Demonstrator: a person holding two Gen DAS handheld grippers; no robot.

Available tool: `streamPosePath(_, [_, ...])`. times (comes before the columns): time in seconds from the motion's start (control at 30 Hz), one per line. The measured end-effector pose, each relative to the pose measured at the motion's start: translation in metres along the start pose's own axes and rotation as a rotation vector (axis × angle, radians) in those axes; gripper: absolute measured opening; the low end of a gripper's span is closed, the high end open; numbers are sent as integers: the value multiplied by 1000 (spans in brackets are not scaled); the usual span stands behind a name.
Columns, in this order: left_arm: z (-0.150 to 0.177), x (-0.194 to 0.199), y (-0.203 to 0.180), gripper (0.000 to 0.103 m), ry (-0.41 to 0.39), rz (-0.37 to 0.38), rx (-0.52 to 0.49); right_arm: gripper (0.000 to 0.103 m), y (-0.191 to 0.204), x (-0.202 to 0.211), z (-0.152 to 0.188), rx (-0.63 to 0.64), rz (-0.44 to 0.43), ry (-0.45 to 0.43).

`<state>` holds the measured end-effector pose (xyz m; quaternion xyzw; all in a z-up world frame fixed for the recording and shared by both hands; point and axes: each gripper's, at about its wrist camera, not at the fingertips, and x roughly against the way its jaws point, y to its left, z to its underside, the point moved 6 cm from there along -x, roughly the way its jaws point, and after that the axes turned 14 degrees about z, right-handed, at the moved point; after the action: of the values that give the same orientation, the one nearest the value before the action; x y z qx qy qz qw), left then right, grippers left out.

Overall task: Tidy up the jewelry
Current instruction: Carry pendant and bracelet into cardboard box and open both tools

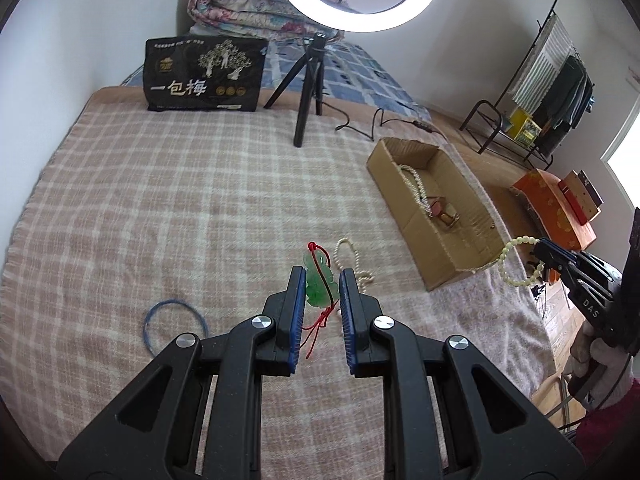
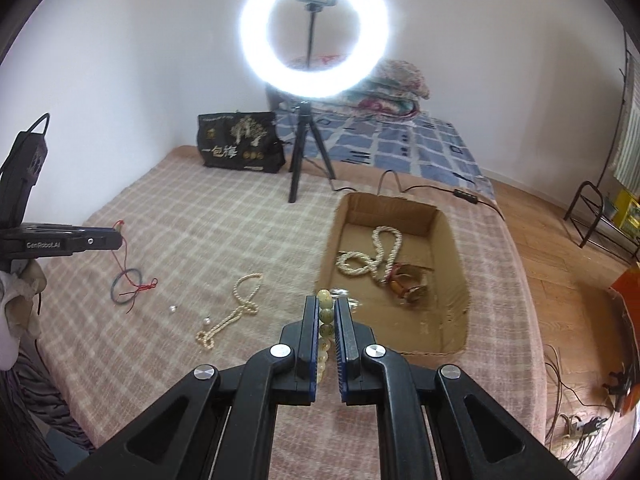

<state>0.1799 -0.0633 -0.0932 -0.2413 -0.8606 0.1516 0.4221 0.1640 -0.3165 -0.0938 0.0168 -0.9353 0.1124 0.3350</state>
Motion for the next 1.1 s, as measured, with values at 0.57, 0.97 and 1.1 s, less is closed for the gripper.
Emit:
streamPosePath(0.57, [-66, -33, -74, 16, -49, 96, -89, 5, -57, -23, -6, -118, 66, 17])
streamPosePath(0.97, [-101, -93, -120, 16, -17, 159, -114, 5, -65, -42, -10, -174, 41, 43])
streamPosePath(1.1, [-109, -121, -129, 15, 7, 174, -116, 5, -64, -48, -12, -181, 31, 51])
